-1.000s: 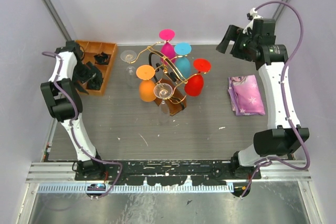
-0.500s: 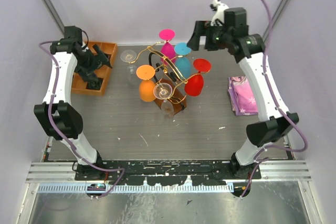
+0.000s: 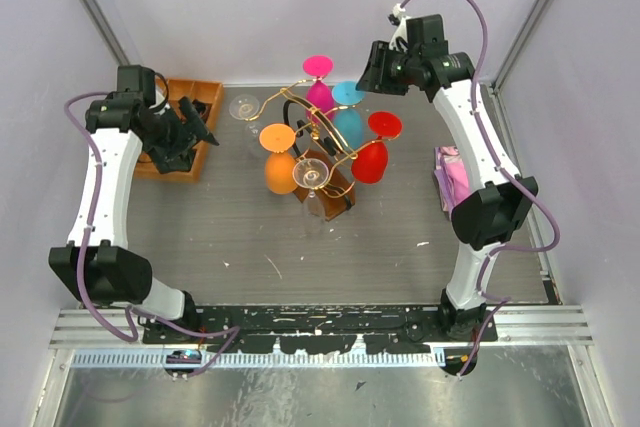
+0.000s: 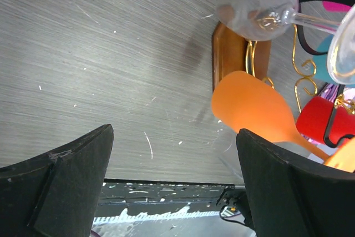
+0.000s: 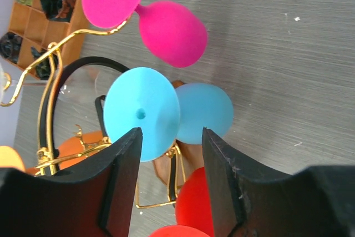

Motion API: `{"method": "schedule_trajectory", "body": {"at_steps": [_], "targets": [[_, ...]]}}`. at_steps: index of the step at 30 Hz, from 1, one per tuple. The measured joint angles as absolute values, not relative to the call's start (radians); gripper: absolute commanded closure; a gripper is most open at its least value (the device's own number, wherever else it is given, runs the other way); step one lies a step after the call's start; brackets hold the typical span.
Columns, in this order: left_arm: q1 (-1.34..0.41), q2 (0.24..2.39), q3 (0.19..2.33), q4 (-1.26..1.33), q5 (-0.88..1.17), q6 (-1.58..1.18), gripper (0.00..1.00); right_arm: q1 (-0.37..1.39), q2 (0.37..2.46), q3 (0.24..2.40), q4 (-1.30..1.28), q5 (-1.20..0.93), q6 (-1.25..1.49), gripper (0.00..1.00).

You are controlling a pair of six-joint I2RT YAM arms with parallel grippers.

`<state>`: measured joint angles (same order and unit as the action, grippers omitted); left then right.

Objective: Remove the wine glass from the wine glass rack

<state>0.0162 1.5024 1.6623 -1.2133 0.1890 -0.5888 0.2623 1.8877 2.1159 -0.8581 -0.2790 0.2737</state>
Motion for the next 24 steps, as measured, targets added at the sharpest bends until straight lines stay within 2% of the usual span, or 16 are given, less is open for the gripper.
{"method": "schedule_trajectory", "body": {"at_steps": [2, 12, 18, 21, 24], "targets": [[0.009, 1.490, 1.662, -1.214, 0.194, -0.589, 0.01, 0.263, 1.888, 2.115, -0.849, -0.299, 0.285, 0.53], [0.008, 1.496, 1.644, -1.220, 0.197, -0.579, 0.01, 0.265, 1.894, 2.069, -0.808, -0.346, 0.320, 0.54], [0.008, 1.497, 1.646, -1.227, 0.204, -0.577, 0.01, 0.262, 1.894, 2.068, -0.807, -0.349, 0.321, 0.71], [0.008, 1.497, 1.646, -1.229, 0.207, -0.576, 0.01, 0.261, 1.894, 2.068, -0.807, -0.354, 0.320, 0.83], [0.008, 1.498, 1.646, -1.230, 0.211, -0.574, 0.01, 0.257, 1.894, 2.067, -0.800, -0.360, 0.323, 0.90]]}}
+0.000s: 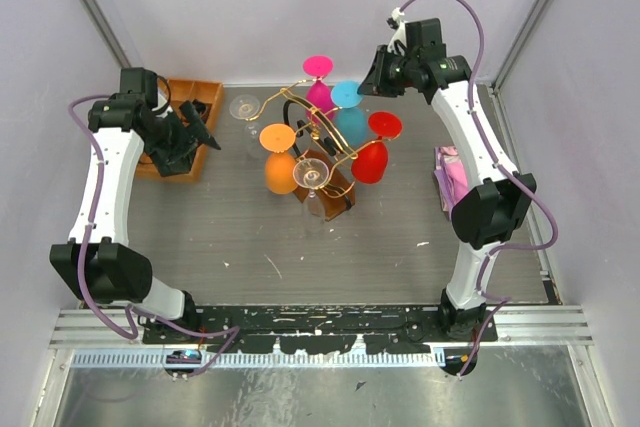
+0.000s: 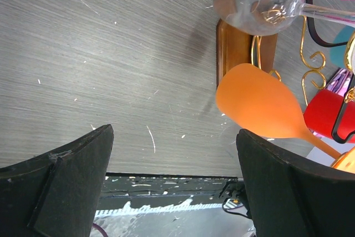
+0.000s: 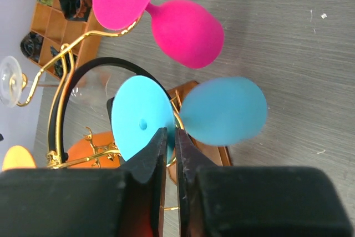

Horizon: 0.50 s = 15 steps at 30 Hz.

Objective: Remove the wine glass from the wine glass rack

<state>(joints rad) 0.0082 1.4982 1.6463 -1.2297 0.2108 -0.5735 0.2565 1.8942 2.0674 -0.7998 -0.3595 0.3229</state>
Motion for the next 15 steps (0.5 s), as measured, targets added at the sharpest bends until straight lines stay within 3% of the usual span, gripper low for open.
{"method": "schedule_trajectory", "body": {"at_steps": [15], "targets": [[0.008, 1.500, 1.646, -1.233, 0.212, -0.569, 0.01, 0.244, 1.894, 2.067, -0.755, -0.445, 0.328, 0.99]]}}
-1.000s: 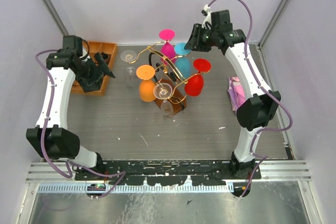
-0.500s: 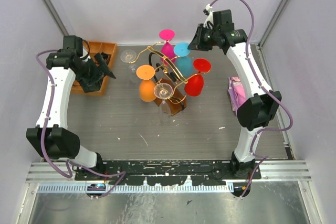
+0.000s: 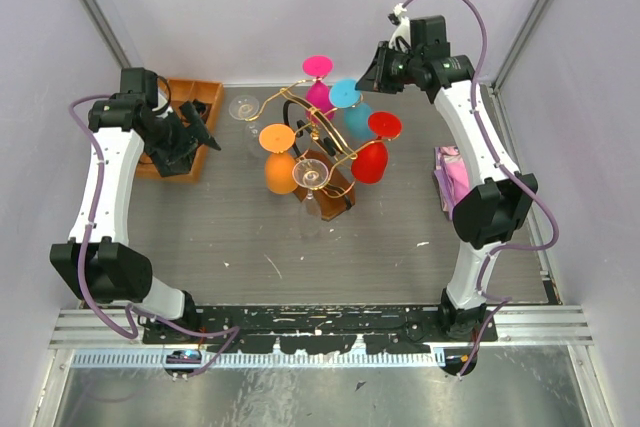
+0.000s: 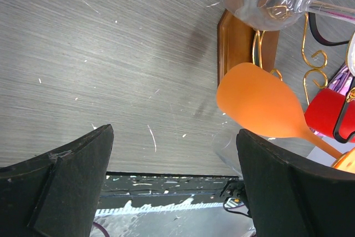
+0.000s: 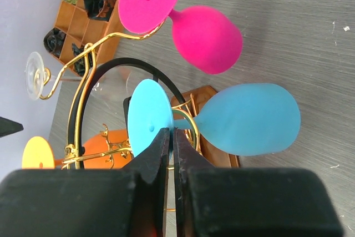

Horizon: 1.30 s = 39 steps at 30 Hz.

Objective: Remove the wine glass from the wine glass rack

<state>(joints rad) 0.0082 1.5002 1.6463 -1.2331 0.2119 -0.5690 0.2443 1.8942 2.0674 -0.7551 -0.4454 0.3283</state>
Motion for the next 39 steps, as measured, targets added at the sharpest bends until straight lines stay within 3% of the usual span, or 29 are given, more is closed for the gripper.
{"method": "schedule_trajectory", "body": {"at_steps": [39], "targets": [[0.008, 1.513, 1.634, -1.237, 0.224, -0.543, 0.01, 0.085, 1.782, 1.845, -0.606, -0.702, 0.429, 0.99]]}}
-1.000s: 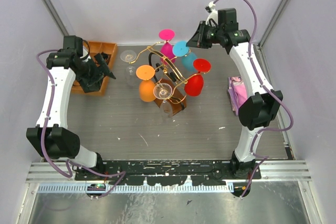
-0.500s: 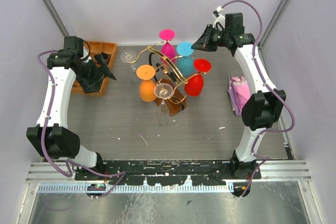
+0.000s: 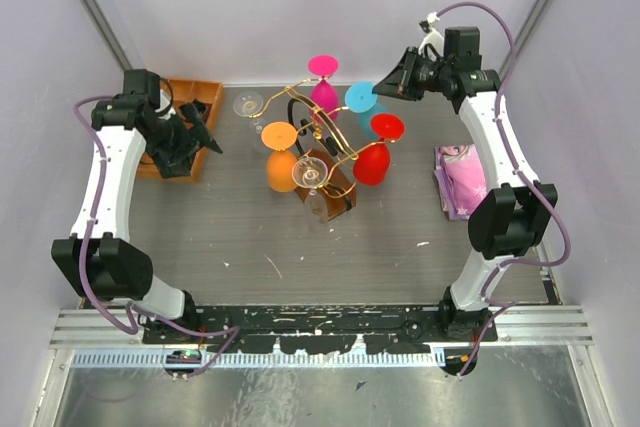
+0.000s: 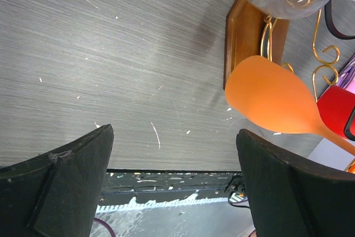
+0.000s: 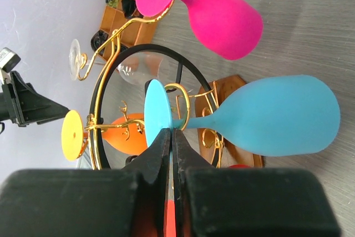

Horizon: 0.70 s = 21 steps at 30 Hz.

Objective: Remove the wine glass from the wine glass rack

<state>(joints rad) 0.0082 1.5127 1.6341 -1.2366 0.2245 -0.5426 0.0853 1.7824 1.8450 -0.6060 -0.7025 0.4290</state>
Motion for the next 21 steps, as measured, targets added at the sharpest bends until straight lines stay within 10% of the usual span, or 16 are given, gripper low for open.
{"method": "schedule_trajectory", "body": {"at_steps": [21], "targets": [[0.008, 1.515, 1.628, -1.236, 0.230, -0.532, 0.01, 0.161, 1.856, 1.902, -0.567, -0.763, 0.516, 0.99]]}}
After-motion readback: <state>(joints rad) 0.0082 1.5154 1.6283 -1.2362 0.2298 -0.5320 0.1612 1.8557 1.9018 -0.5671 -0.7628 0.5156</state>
